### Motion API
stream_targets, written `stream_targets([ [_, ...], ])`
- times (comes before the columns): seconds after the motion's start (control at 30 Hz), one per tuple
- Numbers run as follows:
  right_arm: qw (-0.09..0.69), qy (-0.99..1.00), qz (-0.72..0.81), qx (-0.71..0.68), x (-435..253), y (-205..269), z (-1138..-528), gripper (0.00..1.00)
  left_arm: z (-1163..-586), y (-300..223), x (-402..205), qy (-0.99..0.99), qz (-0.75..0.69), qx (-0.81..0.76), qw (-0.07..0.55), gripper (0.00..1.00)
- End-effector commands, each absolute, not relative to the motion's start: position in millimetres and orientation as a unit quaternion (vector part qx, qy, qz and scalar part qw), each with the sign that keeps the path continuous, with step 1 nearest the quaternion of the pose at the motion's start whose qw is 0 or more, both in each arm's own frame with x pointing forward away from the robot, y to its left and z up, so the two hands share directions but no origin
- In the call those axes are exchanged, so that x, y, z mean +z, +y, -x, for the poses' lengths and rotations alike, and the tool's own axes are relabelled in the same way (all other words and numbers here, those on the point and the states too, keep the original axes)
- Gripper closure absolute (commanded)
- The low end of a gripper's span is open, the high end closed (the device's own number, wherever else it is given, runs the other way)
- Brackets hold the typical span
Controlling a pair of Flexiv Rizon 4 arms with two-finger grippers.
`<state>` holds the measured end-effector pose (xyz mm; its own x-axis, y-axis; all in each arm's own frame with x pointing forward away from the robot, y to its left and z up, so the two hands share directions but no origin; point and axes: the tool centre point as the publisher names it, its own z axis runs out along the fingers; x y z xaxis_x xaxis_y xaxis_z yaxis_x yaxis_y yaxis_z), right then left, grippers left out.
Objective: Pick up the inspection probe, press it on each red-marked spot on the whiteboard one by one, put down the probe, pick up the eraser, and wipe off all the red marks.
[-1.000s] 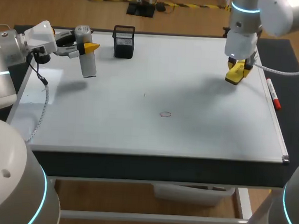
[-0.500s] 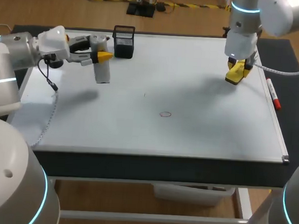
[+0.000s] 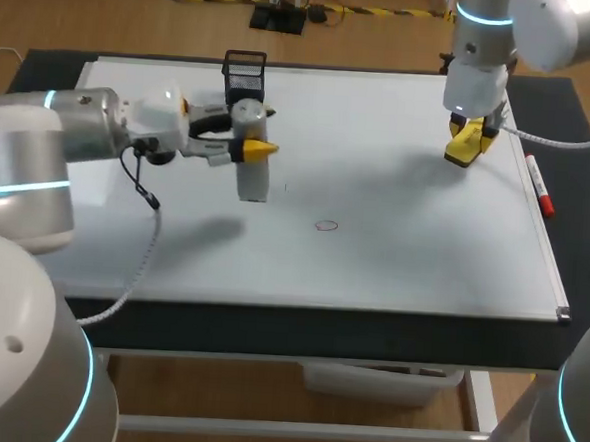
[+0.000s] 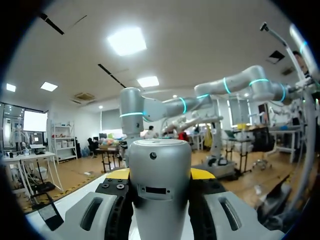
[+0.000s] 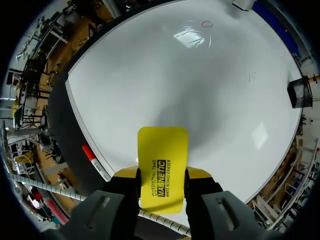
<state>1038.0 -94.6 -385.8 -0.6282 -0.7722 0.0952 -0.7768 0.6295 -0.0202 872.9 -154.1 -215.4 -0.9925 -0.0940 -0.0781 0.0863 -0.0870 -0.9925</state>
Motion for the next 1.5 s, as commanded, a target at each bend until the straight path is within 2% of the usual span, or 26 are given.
stream_targets([
  [0.03,0.040,-0.901,-0.430,0.030,-385.0,-95.0,-1039.0,1.00,-868.2,-179.3,-223.8,0.672,-0.002,-0.738,0.054,1.00],
  [0.43,0.040,-0.901,-0.430,0.030,-385.0,-95.0,-1039.0,1.00,-858.1,-224.8,-245.9,0.676,-0.014,-0.736,0.026,1.00],
  [1.5,0.040,-0.901,-0.430,0.030,-385.0,-95.0,-1039.0,1.00,-863.1,-271.6,-262.9,0.669,-0.007,-0.743,0.000,1.00],
])
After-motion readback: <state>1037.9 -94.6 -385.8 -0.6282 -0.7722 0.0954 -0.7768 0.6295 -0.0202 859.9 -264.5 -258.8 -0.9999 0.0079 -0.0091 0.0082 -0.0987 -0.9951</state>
